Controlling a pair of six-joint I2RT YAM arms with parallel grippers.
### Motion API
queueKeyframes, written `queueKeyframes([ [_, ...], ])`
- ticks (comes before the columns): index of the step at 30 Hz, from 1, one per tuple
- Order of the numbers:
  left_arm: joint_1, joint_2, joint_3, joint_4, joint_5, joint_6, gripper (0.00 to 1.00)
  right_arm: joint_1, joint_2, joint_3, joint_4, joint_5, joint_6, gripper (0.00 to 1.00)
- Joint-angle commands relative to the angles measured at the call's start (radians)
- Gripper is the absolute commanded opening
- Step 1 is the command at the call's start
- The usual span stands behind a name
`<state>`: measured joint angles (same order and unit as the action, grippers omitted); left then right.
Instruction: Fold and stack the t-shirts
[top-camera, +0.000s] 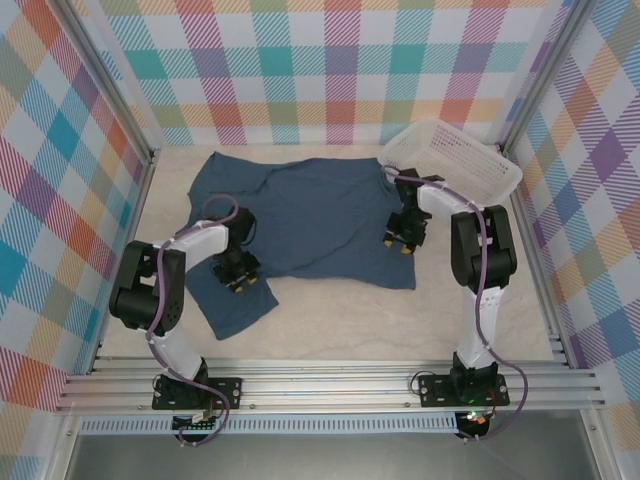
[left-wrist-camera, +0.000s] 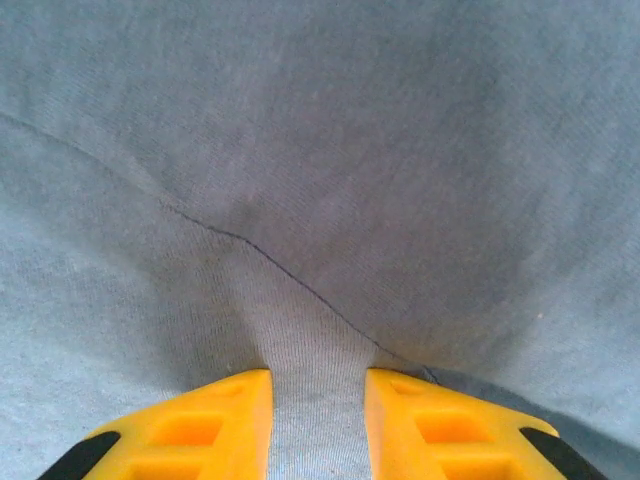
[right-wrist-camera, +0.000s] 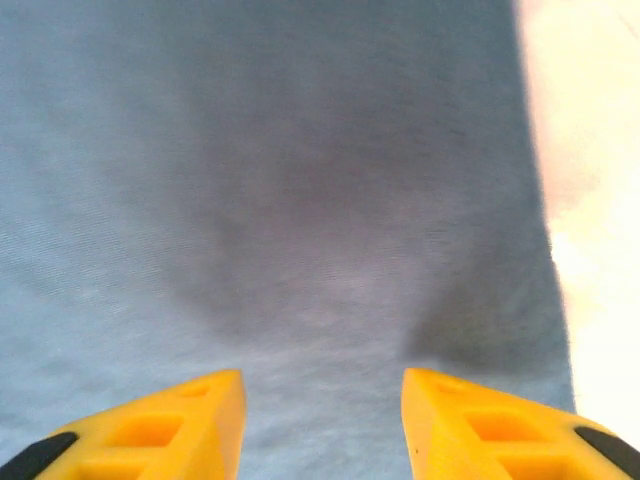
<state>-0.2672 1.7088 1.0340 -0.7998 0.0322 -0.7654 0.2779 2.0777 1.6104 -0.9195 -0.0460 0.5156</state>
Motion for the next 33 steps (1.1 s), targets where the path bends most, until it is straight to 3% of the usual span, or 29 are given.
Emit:
queueKeyframes([
  [1,0.001,-0.087,0.025,-0.043,-0.033,-0.02,0.32,0.042,-0.051,0.147,-0.035,0.0,-0.092,0.49],
  [10,0.004,-0.196,0.102,-0.117,-0.048,0.008,0.37,-0.004,0.221,0.503,-0.031,0.075,-0.062,0.46],
  [15,0.02,-0.259,0.053,-0.136,-0.012,0.001,0.39,-0.069,0.361,0.755,-0.099,0.114,-0.059,0.45],
  [19,0.027,-0.284,0.003,-0.134,-0.003,0.003,0.39,-0.135,0.417,0.854,-0.142,0.13,-0.035,0.45],
  [24,0.028,-0.298,-0.024,-0.128,-0.007,0.004,0.39,-0.191,0.415,0.861,-0.134,0.067,-0.031,0.45],
  [29,0.057,-0.265,-0.045,-0.125,-0.026,0.004,0.4,-0.138,0.313,0.809,-0.095,-0.034,-0.105,0.46],
  [33,0.113,-0.214,-0.03,-0.085,-0.02,0.021,0.41,-0.059,0.111,0.576,-0.041,0.003,-0.055,0.46],
])
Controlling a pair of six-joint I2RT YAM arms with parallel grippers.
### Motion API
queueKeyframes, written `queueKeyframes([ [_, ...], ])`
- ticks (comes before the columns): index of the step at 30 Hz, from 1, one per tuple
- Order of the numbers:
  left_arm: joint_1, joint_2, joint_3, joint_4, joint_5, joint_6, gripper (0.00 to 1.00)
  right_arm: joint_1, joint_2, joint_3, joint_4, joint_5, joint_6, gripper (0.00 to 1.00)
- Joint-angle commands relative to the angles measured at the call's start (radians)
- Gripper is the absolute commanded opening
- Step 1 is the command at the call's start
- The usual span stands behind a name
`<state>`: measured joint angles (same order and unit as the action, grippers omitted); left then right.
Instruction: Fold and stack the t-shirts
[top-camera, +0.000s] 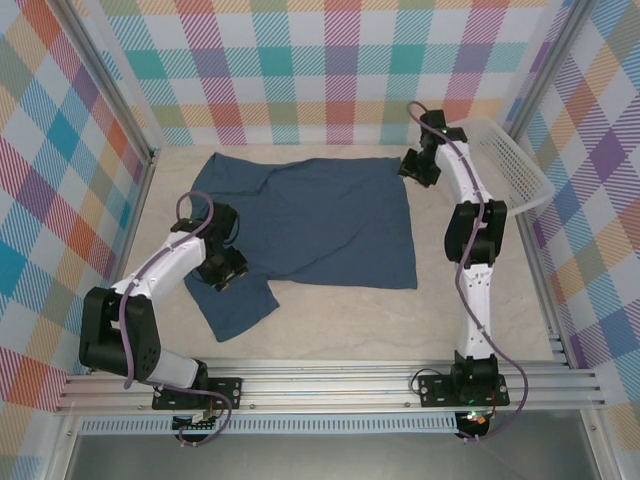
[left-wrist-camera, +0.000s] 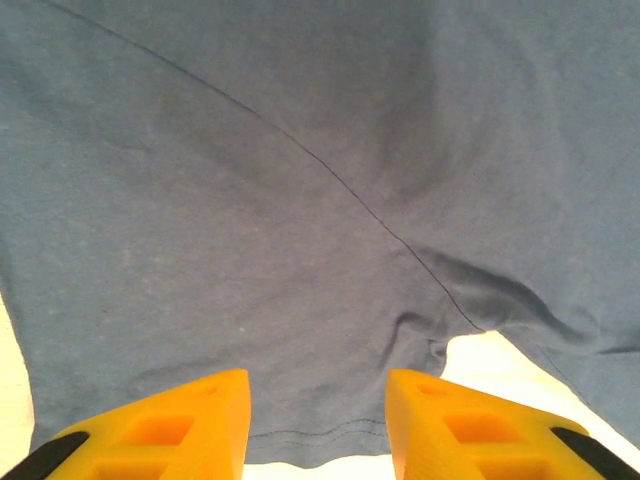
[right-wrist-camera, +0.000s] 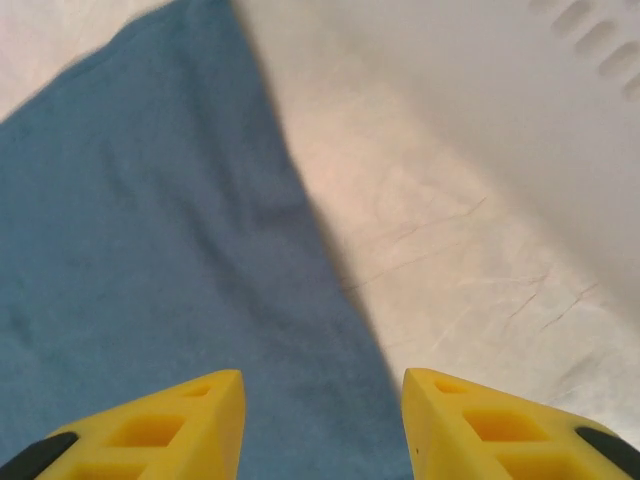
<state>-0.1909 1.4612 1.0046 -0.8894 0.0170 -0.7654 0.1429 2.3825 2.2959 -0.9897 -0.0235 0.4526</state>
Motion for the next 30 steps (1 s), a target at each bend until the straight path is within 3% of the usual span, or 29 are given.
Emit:
queueKeyframes([
  [1,0.046,0.049,0.009,0.01,-0.006,0.027,0.41,0.094,-0.249,-0.197,0.059,-0.014,0.031,0.46],
  [6,0.08,0.173,0.069,0.027,-0.015,0.06,0.4,0.186,-0.415,-0.599,0.217,-0.082,0.188,0.44],
  [10,0.08,0.266,0.123,0.046,-0.004,0.081,0.4,0.215,-0.381,-0.695,0.263,-0.114,0.235,0.43],
  [20,-0.028,0.494,0.281,0.094,0.118,0.132,0.42,0.105,-0.145,-0.528,0.083,-0.038,0.18,0.41],
  [23,-0.044,0.549,0.353,0.074,0.1,0.14,0.43,0.063,-0.121,-0.486,0.059,-0.05,0.145,0.41],
  [26,-0.046,0.499,0.382,0.016,-0.004,0.12,0.46,0.062,-0.136,-0.446,0.057,-0.076,0.073,0.44],
  [30,-0.055,0.27,0.3,-0.093,-0.14,0.06,0.51,0.099,-0.248,-0.446,0.053,-0.062,0.04,0.49],
])
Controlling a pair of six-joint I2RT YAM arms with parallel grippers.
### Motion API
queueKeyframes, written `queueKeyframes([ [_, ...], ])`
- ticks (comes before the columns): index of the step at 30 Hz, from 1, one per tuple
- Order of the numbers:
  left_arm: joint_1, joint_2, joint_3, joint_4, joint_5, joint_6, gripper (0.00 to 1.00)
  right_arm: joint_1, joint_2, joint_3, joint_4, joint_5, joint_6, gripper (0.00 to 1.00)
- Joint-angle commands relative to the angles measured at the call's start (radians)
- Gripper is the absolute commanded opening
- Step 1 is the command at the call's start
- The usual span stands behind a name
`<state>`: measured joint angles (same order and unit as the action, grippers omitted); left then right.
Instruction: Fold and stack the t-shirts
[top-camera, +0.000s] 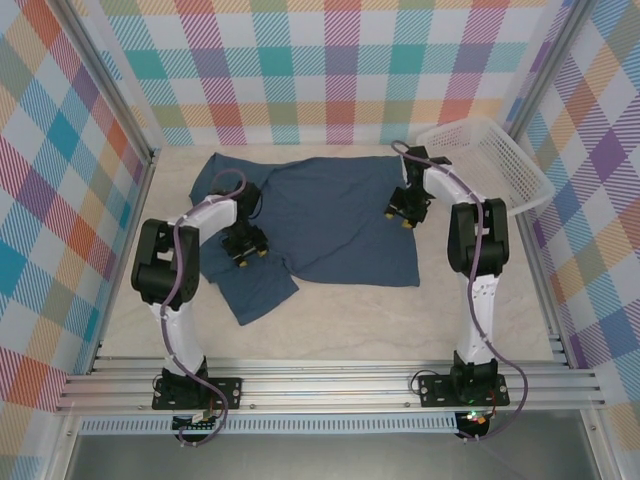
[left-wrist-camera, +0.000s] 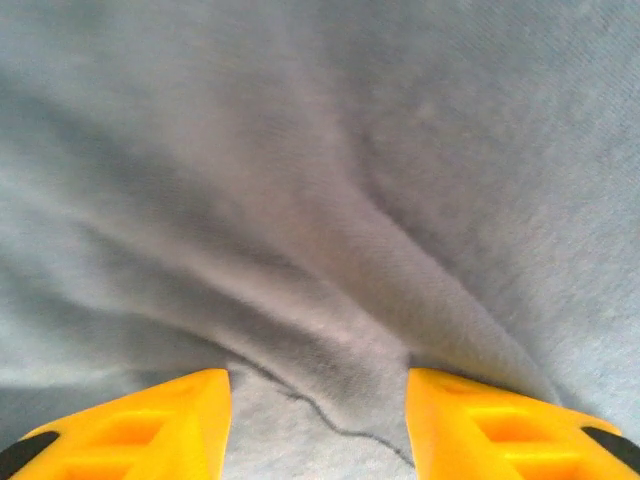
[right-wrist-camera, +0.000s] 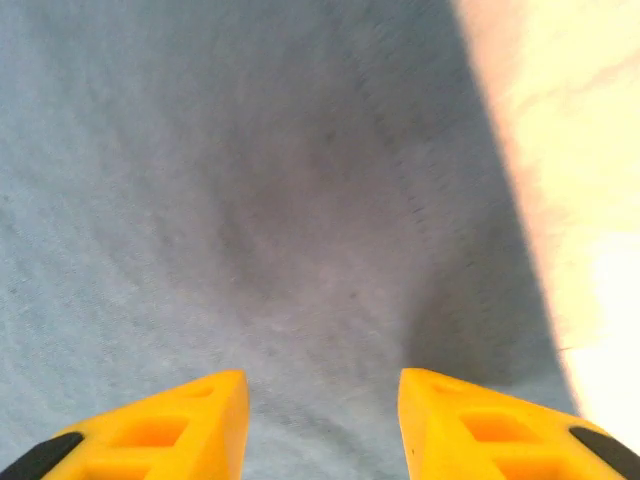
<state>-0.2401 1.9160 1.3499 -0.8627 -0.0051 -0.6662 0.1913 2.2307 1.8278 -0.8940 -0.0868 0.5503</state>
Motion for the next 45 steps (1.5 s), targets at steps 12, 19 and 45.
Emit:
queueKeyframes([
  [12,-0.14,-0.588,-0.598,0.046,0.157,-0.283,0.5,0.124,-0.641,-0.586,0.209,-0.148,0.097,0.54],
  [19,-0.169,-0.532,-0.63,0.026,0.125,-0.254,0.47,0.135,-0.807,-0.771,0.213,-0.18,0.127,0.55],
  [45,-0.203,-0.739,-0.587,-0.084,-0.073,-0.284,0.0,0.105,-0.695,-0.854,0.087,0.177,0.266,0.53],
])
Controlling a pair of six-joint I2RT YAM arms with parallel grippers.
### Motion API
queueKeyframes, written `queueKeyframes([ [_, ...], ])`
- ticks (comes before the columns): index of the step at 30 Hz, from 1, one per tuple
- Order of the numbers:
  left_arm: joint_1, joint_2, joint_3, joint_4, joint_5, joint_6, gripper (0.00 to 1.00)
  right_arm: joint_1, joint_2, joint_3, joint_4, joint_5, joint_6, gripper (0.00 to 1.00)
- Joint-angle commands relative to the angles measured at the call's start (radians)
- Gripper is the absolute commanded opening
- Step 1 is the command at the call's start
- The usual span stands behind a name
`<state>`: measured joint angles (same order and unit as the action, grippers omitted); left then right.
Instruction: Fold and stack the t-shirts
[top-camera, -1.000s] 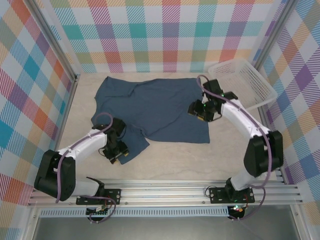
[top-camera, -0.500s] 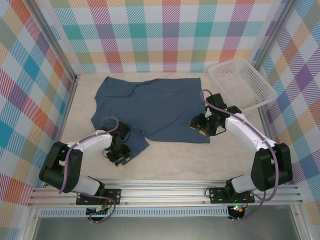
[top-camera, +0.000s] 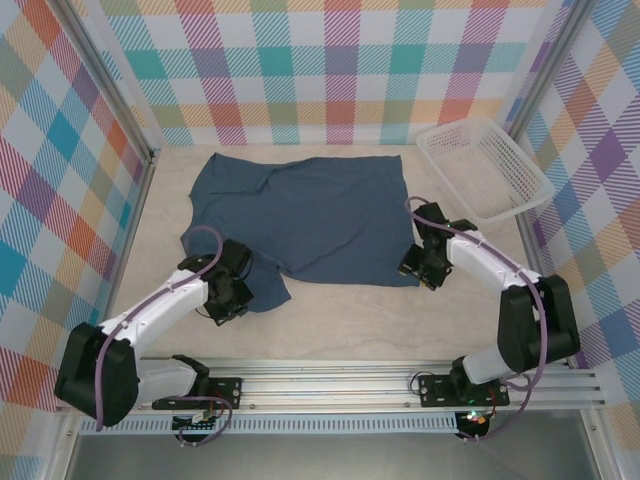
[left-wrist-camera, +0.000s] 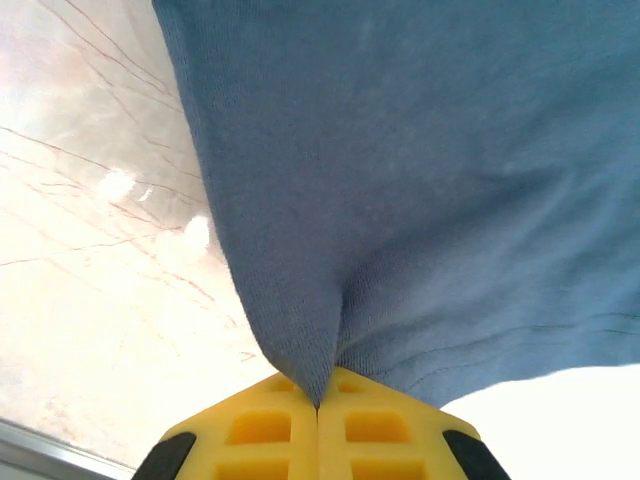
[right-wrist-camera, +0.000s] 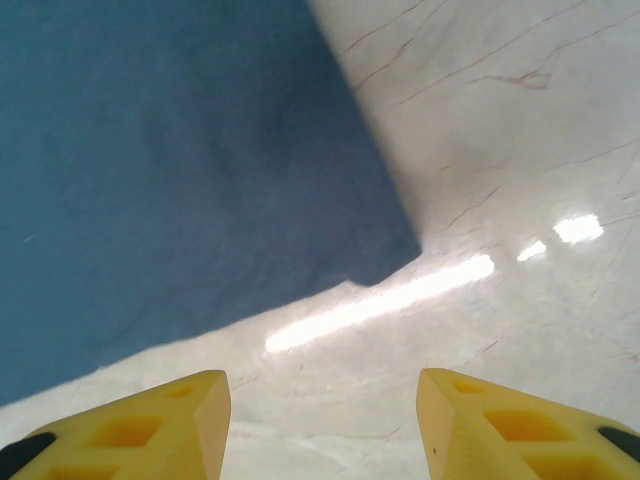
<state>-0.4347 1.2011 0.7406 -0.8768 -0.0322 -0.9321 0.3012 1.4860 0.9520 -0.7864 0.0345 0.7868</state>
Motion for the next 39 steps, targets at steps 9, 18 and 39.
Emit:
queueKeyframes([
  [9,-0.009,-0.031,0.026,-0.062,-0.037,-0.027,0.0,-0.019,0.153,0.024,0.076,0.023,-0.02,0.5],
  [18,-0.009,-0.04,0.035,-0.07,-0.039,-0.025,0.0,-0.019,0.251,0.05,0.066,0.0,-0.017,0.38],
  [39,0.002,-0.254,0.781,-0.21,-0.601,0.121,0.0,0.083,-0.136,0.596,0.023,-0.046,-0.242,0.0],
])
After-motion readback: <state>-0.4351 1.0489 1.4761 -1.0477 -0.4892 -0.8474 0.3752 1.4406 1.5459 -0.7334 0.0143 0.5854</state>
